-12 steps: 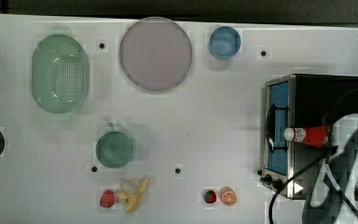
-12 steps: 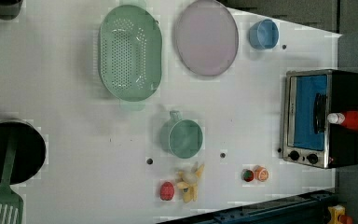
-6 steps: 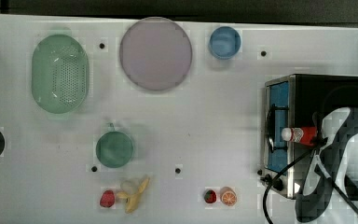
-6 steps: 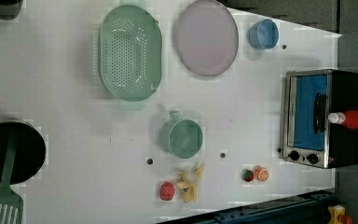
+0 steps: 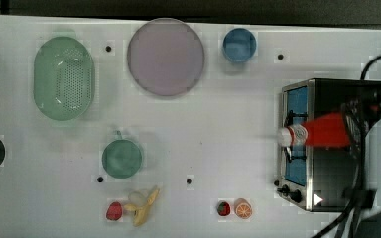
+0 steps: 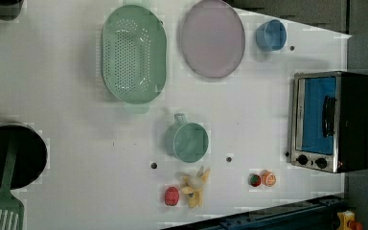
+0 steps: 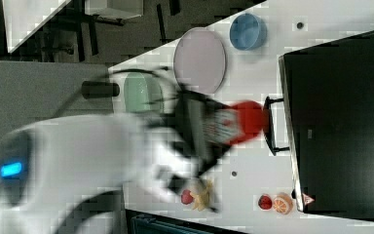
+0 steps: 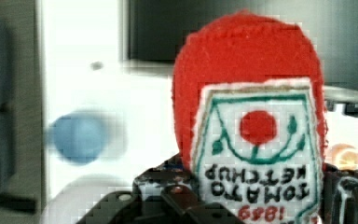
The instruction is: Pick Ketchup from oven and place it on table.
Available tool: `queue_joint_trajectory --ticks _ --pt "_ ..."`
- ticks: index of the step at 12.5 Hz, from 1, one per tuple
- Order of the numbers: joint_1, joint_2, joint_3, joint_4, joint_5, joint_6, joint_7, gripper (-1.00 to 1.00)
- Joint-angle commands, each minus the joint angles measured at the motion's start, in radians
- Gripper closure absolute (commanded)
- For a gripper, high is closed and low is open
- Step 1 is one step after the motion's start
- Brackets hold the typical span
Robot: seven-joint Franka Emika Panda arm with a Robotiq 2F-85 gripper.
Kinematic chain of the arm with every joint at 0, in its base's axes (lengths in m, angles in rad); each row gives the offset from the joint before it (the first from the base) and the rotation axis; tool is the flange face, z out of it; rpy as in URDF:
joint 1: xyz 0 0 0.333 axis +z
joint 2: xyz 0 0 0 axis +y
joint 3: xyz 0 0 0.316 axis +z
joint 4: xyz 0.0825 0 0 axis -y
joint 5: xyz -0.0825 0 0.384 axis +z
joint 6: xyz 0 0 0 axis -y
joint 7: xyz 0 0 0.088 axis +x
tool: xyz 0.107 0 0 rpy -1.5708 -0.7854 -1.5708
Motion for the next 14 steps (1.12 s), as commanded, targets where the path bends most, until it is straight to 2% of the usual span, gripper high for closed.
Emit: queue_joint_trajectory --ticks 1,3,6,9,11,14 --pt "0.134 0.048 0.161 -0.033 -0.023 -0.012 -0.028 -0.26" --pt "0.151 0.062 0.226 -0.069 -0.047 0.021 -0.027 -0.26" --pt "0.169 0.077 0.292 -0.185 -0.187 0.155 -0.027 -0.26" --pt "0.170 0.095 0.305 -0.444 -0.194 0.432 -0.026 -0.26" --pt "0.172 0.133 0.311 -0.536 -0.193 0.589 -0.026 -0.26" --pt "0.173 0.215 0.334 -0.580 -0.149 0.683 -0.021 -0.26"
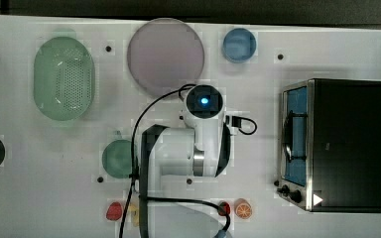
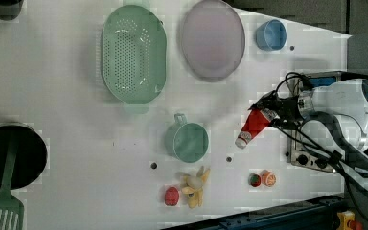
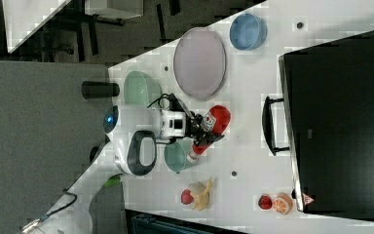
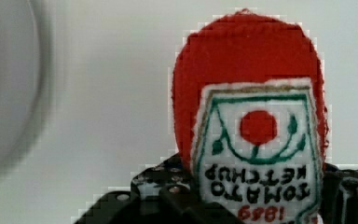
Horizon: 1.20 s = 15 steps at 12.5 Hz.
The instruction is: Pick Ketchup from oven and place it on table.
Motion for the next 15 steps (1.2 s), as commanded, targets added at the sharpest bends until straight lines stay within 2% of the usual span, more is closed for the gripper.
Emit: queue_joint_trajectory --ticks 1,3,6,8,11,12,14,15 --pt "-0.025 0.033 0.011 0.022 0.020 0.054 -0.016 -0.26" --pt "-0.025 0.079 0.023 0.022 0.041 0.120 -0.016 -0.27" --pt "-0.024 0.089 0.026 0.003 0.041 0.170 -0.016 -0.96" --pt "-0.025 0.059 0.024 0.013 0.041 0.180 -0.015 -1.00" --pt "-0.025 -0.127 0.024 0.073 0.041 0.169 0.021 -1.00" --pt "-0.025 -0.209 0.023 0.110 0.041 0.132 0.021 -1.00" --pt "-0.025 -0.279 0.023 0.176 0.039 0.019 0.022 -1.00" --pt "-0.026 -0.304 0.022 0.237 0.036 -0.106 0.022 -1.00"
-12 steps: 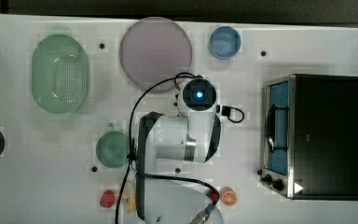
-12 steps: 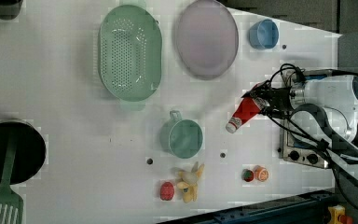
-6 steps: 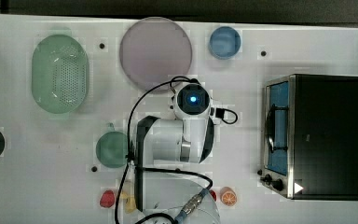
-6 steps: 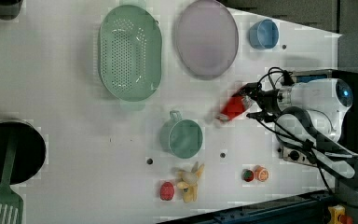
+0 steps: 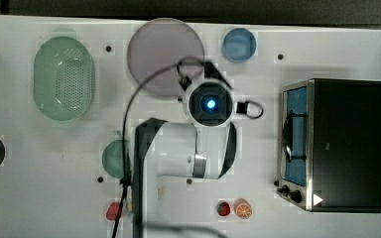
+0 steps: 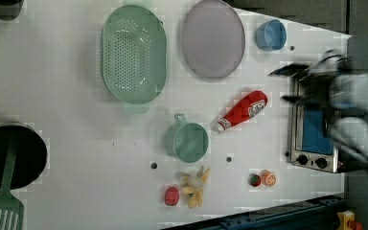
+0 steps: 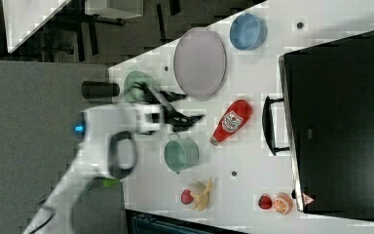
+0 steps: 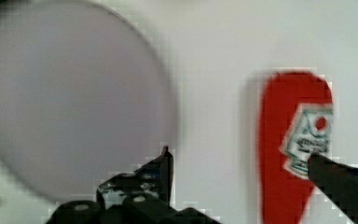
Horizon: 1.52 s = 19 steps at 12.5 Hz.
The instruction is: Pick Ketchup from oven and place it on table.
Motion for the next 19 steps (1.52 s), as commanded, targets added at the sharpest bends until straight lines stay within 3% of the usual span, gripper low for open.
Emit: queue_joint_trajectory --ticks 1,5,9,19 --pt "-0.016 -0.110 -0.013 0.217 -0.005 -0.284 0.014 -1.00" --pt "-0.017 -0.104 -0.016 0.398 -0.100 -0.571 0.051 -1.00" --pt "-0.015 -0.113 -0.009 0.492 -0.094 -0.882 0.146 -1.00" --pt "-0.014 -0.102 -0.009 0.496 -0.094 -0.834 0.146 -1.00"
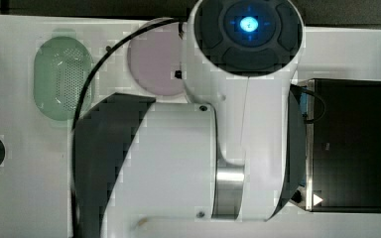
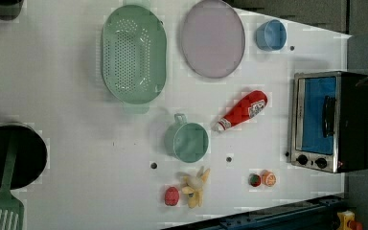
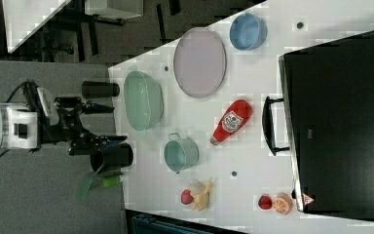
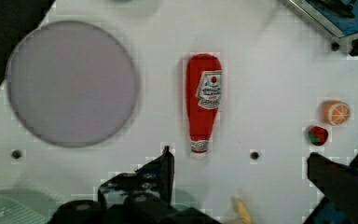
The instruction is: Pick Ketchup from oven and place it on table.
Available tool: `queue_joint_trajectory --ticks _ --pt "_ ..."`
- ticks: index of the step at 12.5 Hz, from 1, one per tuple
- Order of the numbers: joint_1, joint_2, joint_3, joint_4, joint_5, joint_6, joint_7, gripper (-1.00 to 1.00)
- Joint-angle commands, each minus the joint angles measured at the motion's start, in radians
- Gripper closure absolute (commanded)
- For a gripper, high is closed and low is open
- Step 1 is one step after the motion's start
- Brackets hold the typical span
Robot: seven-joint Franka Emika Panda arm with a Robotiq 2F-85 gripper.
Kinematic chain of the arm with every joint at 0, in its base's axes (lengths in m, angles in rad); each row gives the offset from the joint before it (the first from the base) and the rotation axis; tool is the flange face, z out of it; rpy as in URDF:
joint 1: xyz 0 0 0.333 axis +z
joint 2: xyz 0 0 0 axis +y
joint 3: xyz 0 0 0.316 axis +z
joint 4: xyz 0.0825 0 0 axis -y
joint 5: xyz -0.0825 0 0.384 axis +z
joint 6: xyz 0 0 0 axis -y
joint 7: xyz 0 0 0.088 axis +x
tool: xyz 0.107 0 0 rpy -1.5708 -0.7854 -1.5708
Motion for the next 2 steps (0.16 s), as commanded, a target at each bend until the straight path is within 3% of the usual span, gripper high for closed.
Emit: queue_joint_trajectory --ticks 1,2 --pt "0.008 -0.021 -0.011 0.012 -0.007 0.004 0.019 -1.00" --pt "0.008 -0.021 -0.011 0.012 -0.007 0.004 0.019 -1.00"
